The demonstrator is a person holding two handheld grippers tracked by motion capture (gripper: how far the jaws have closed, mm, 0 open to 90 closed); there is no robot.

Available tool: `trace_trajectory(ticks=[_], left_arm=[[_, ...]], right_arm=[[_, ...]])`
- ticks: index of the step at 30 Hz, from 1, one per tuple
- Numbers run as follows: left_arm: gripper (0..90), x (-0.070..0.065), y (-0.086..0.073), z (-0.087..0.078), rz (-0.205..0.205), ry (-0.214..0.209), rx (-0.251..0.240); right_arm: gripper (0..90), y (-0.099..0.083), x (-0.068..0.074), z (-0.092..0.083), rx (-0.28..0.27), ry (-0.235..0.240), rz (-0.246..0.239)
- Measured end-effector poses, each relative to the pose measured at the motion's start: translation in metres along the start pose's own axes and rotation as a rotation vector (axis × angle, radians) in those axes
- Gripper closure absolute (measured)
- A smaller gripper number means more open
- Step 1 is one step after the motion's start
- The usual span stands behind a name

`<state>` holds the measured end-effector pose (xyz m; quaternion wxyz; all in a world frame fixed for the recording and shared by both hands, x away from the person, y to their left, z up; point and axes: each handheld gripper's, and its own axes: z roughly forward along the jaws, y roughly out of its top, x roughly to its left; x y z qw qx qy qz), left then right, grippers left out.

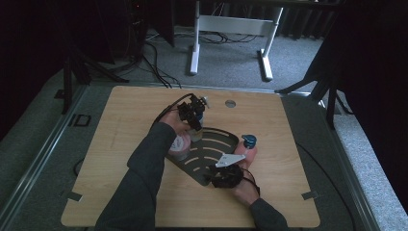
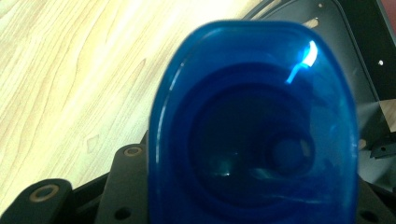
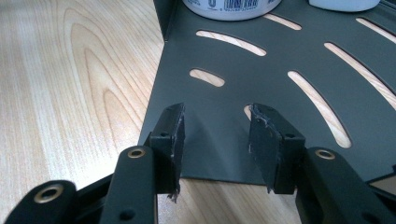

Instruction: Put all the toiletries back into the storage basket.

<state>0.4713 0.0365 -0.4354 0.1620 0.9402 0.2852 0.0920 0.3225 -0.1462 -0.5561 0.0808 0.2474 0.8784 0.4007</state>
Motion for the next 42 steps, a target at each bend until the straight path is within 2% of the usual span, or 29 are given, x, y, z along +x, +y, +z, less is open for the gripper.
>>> trace_trajectory(ticks=[13, 15, 18, 26, 33, 37, 42], left_arm=[[52.7, 0.003, -0.001, 0.000, -0.023, -0.003, -0.008], [50.8, 0.004, -0.001, -0.003, -0.037, -0.003, -0.035], [50.8, 0.004, -0.002, -0.007, -0.031, 0.013, -0.048], [50.4, 0.003, -0.003, -0.007, -0.033, 0.016, -0.049], [41.8, 0.005, -0.013, -0.012, -0.050, 0.015, -0.059], [41.5, 0.005, -0.019, -0.015, -0.052, 0.011, -0.060], [41.5, 0.005, -0.030, -0.022, -0.052, 0.014, -0.093]], right_arm=[[55.2, 0.000, 0.000, 0.000, 0.001, 0.000, 0.000], [55.2, 0.000, 0.000, 0.000, 0.000, 0.000, -0.001], [55.1, 0.000, 0.000, 0.000, 0.001, 0.000, 0.000], [55.1, 0.000, 0.000, 0.000, 0.001, 0.001, -0.001], [55.1, 0.000, 0.001, 0.000, 0.001, 0.000, -0.001], [55.1, 0.000, 0.001, 0.000, 0.001, -0.001, 0.000], [55.1, 0.000, 0.000, 0.000, 0.000, 0.001, 0.001]])
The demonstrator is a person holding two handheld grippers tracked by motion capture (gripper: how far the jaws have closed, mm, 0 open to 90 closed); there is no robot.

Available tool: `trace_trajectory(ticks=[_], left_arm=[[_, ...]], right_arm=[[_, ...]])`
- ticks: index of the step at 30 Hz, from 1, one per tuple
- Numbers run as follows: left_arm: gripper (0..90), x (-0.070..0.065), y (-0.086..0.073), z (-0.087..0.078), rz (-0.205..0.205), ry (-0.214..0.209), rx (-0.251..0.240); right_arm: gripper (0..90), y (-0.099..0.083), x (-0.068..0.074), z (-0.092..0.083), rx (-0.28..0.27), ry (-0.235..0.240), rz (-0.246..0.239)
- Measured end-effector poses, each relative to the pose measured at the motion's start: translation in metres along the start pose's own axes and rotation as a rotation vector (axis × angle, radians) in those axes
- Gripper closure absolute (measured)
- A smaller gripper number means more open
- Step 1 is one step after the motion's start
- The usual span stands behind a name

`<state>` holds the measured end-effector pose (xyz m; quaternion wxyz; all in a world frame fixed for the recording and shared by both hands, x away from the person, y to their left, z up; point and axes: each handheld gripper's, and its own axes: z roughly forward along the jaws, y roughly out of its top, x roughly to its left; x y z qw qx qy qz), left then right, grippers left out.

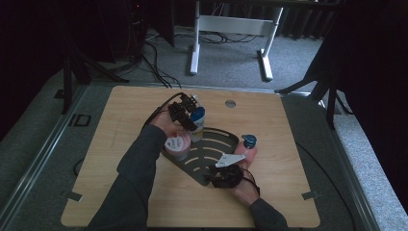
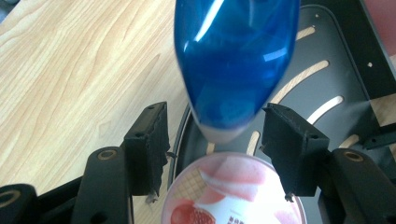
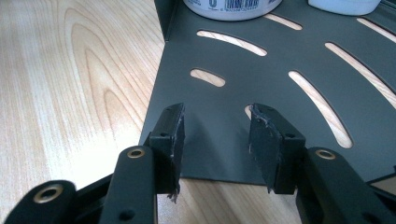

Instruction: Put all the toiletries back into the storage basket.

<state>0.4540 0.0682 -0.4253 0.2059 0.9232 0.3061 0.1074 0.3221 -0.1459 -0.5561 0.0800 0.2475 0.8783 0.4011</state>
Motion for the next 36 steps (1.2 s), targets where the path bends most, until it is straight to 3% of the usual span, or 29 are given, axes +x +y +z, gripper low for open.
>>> trace_trajectory(ticks=[3, 7, 10, 19, 25, 26, 31, 36], left_arm=[[41.4, 0.001, -0.009, -0.006, -0.010, 0.007, -0.024], [41.2, -0.004, -0.014, -0.013, 0.017, 0.032, -0.017], [42.6, -0.004, -0.021, -0.021, 0.005, 0.027, -0.064], [45.4, -0.009, -0.039, -0.032, -0.006, 0.033, -0.138], [45.5, -0.015, -0.051, -0.031, -0.016, 0.045, -0.174], [45.5, -0.020, -0.058, -0.030, -0.022, 0.071, -0.206], [49.9, -0.029, -0.073, -0.030, -0.040, 0.070, -0.292], [50.0, -0.038, -0.084, -0.025, -0.045, 0.078, -0.315]], right_arm=[[55.0, 0.000, 0.000, 0.000, 0.001, 0.000, 0.000], [54.9, 0.000, 0.000, 0.000, 0.002, -0.001, 0.001], [54.8, 0.000, 0.000, 0.000, 0.002, 0.001, 0.002], [54.8, 0.001, 0.001, 0.000, 0.004, -0.003, 0.004], [54.8, 0.001, 0.002, 0.000, 0.008, -0.010, -0.002], [54.8, 0.002, 0.002, 0.000, 0.009, -0.012, -0.003], [59.3, 0.005, 0.002, -0.006, -0.001, -0.033, 0.002], [64.1, 0.008, 0.002, -0.013, 0.001, -0.060, -0.002]])
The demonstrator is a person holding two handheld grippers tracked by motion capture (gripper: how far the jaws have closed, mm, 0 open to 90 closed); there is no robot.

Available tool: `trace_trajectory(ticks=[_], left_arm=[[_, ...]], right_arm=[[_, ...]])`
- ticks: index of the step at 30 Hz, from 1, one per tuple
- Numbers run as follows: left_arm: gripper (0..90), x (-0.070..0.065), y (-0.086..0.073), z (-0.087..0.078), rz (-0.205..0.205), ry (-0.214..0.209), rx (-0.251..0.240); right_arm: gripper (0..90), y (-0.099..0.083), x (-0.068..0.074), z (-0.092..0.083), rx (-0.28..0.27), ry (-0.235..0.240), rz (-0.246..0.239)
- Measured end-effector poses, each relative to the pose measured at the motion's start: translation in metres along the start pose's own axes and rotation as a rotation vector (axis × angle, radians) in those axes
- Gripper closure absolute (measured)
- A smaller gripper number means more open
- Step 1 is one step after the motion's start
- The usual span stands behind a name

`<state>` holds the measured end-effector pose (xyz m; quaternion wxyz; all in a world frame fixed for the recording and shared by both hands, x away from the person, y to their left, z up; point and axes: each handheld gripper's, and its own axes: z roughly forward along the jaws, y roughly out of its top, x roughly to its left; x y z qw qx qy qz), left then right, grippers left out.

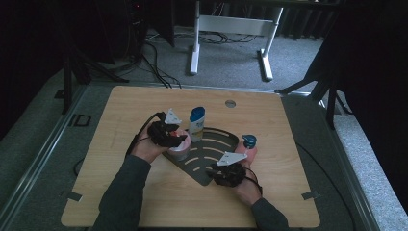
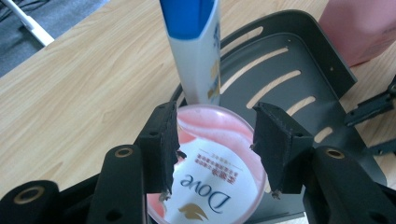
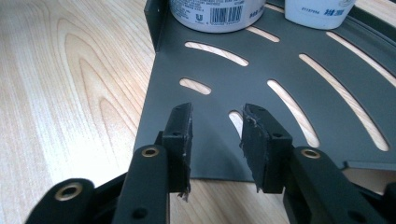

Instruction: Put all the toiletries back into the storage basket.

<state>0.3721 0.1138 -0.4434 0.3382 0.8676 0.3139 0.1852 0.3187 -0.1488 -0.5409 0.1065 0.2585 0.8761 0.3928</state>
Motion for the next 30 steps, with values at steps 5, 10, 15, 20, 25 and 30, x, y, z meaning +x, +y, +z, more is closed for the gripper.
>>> trace_trajectory(ticks=[5, 10, 15, 20, 25, 30], left_arm=[[49.9, -0.009, -0.012, -0.001, -0.010, 0.033, -0.043], [50.8, -0.020, -0.022, 0.001, -0.024, 0.024, -0.081], [51.1, -0.032, -0.033, 0.007, -0.036, 0.005, -0.090], [51.8, -0.038, -0.043, 0.011, -0.053, -0.009, -0.100], [51.1, -0.044, -0.050, 0.016, -0.052, -0.025, -0.089], [51.0, -0.051, -0.056, 0.014, -0.051, -0.011, -0.127]], right_arm=[[64.6, 0.002, 0.000, -0.008, 0.005, -0.031, -0.009], [67.2, 0.001, -0.005, -0.016, 0.014, -0.060, 0.004], [72.3, 0.000, -0.010, -0.025, 0.021, -0.067, 0.010], [72.9, 0.000, -0.011, -0.034, 0.030, -0.075, 0.003], [73.5, 0.000, -0.015, -0.043, 0.027, -0.073, 0.013], [73.4, -0.001, -0.020, -0.051, 0.039, -0.082, 0.011]])
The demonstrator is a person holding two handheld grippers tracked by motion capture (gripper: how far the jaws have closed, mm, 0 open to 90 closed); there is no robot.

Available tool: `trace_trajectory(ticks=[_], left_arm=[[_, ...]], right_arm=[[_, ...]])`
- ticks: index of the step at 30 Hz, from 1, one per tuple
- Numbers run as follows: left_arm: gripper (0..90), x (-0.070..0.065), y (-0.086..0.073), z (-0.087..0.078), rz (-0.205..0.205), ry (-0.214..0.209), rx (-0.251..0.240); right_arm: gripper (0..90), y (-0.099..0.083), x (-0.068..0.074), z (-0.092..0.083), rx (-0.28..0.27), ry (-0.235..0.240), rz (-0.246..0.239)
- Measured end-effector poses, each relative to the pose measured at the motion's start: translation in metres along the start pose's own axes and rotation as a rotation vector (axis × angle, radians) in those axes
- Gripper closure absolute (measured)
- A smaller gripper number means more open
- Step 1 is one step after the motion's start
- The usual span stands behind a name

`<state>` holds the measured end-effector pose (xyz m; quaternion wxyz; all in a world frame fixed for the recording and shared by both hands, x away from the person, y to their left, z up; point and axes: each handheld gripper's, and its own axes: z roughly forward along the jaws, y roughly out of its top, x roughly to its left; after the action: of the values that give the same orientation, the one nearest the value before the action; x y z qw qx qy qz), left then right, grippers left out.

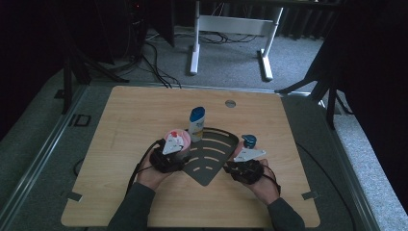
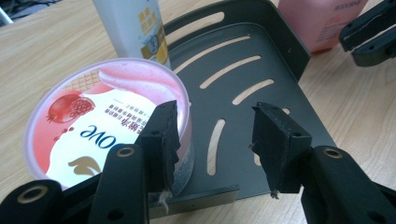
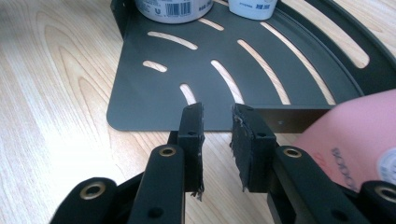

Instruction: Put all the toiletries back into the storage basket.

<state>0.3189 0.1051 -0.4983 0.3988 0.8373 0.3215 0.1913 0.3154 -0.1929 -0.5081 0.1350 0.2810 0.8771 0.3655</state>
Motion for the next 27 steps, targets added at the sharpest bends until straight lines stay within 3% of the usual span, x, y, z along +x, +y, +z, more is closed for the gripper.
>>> trace_trajectory(ticks=[13, 27], left_arm=[[52.6, -0.006, -0.007, -0.010, 0.012, -0.002, -0.012], [53.3, -0.024, -0.020, 0.008, 0.020, -0.061, 0.031]], right_arm=[[72.9, -0.006, -0.008, -0.010, 0.010, -0.009, 0.010], [72.1, -0.009, -0.016, -0.021, 0.042, -0.013, 0.004]])
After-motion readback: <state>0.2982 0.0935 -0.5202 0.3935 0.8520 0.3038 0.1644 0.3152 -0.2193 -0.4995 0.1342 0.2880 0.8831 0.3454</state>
